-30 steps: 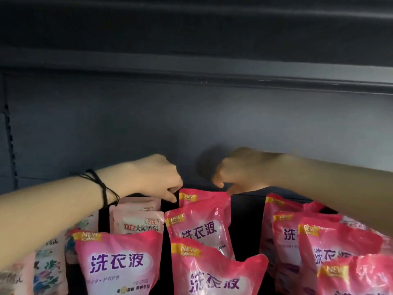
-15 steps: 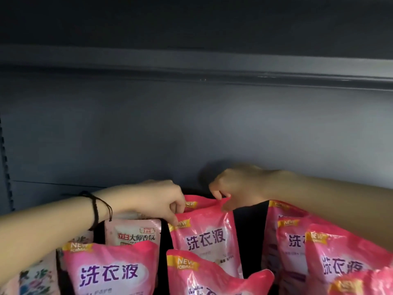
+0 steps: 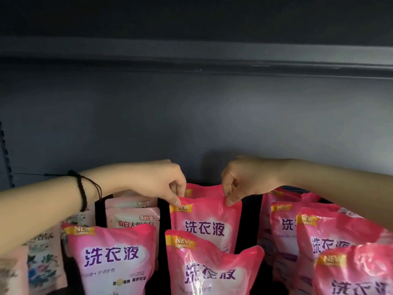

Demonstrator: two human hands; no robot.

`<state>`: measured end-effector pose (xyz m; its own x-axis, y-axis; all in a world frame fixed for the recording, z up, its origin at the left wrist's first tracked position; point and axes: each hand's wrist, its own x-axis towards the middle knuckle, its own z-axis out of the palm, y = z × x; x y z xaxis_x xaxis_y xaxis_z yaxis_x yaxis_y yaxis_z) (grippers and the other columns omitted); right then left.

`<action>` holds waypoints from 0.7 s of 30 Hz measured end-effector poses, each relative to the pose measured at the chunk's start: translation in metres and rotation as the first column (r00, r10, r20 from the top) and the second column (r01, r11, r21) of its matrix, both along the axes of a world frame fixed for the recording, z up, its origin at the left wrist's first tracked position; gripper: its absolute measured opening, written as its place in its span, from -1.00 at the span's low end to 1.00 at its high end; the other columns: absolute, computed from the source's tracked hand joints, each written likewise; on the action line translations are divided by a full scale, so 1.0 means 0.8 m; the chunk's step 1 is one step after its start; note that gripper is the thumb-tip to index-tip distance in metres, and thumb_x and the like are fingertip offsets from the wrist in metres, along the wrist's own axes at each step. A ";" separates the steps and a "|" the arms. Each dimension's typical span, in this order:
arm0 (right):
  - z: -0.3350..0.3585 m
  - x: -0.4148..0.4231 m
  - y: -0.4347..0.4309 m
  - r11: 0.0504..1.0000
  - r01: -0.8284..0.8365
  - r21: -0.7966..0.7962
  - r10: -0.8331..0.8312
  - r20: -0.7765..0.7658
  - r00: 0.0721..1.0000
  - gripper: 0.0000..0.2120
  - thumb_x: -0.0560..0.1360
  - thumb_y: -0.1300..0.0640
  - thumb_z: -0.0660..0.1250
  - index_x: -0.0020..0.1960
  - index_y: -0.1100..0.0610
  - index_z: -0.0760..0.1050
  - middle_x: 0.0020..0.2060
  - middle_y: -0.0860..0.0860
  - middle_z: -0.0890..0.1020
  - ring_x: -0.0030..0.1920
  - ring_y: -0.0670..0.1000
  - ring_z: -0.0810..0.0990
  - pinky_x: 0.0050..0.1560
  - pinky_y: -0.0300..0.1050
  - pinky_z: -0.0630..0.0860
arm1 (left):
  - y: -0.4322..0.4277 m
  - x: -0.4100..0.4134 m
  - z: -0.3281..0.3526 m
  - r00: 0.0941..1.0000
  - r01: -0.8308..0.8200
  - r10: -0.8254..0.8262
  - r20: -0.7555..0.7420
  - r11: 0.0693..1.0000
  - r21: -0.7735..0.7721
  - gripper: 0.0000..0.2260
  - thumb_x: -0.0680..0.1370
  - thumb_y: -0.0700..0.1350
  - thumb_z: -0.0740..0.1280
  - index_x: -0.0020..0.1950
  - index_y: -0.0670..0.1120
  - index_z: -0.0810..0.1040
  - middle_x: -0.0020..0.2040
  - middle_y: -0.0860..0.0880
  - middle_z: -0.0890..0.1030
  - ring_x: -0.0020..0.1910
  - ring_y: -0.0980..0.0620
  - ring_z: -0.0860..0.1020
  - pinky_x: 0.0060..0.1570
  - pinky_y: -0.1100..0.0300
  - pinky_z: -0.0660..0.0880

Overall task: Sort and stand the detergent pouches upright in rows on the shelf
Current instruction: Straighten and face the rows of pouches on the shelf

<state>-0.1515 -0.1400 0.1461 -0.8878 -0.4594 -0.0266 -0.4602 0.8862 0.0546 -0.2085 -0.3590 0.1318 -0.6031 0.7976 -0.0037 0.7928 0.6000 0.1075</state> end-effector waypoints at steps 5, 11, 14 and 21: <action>0.005 0.008 -0.008 0.999 0.017 -0.034 -0.013 0.132 0.991 -0.83 0.45 -0.01 0.44 -0.11 0.09 0.64 -0.28 -0.11 0.63 -0.31 -0.22 0.52 -0.22 -0.31 0.44 | -0.016 0.007 0.003 1.000 0.018 -0.019 0.012 1.000 0.019 -0.88 0.51 0.05 0.40 -0.09 0.03 0.67 -0.24 0.09 0.66 -0.25 0.18 0.58 -0.15 0.22 0.47; 0.037 0.025 -0.026 0.979 0.056 0.195 -0.060 0.012 0.998 -0.78 0.49 -0.12 0.35 -0.06 0.02 0.61 -0.24 -0.14 0.63 -0.21 -0.10 0.59 -0.16 -0.15 0.50 | -0.047 0.026 0.027 0.979 -0.034 -0.009 -0.202 0.978 -0.206 -0.80 0.55 0.20 0.24 0.03 0.15 0.57 -0.12 0.19 0.63 -0.12 0.24 0.56 -0.09 0.17 0.51; 0.051 0.037 -0.048 0.925 0.061 0.375 0.005 -0.171 0.985 -0.78 0.49 -0.17 0.31 -0.04 -0.05 0.58 -0.32 -0.23 0.51 -0.30 -0.23 0.47 -0.24 -0.21 0.41 | -0.070 0.036 0.036 0.951 -0.080 -0.018 -0.307 0.950 -0.302 -0.76 0.55 0.24 0.20 0.07 0.17 0.54 -0.12 0.21 0.61 -0.12 0.25 0.53 -0.08 0.18 0.50; 0.060 0.076 -0.121 0.900 0.033 0.434 0.086 -0.250 0.964 -0.80 0.50 -0.17 0.30 0.00 -0.08 0.55 -0.33 -0.24 0.46 -0.30 -0.22 0.44 -0.20 -0.19 0.42 | -0.144 0.066 0.046 0.939 -0.109 -0.004 -0.343 0.945 -0.308 -0.74 0.54 0.28 0.16 0.04 0.18 0.53 -0.09 0.21 0.61 -0.08 0.26 0.53 -0.04 0.16 0.50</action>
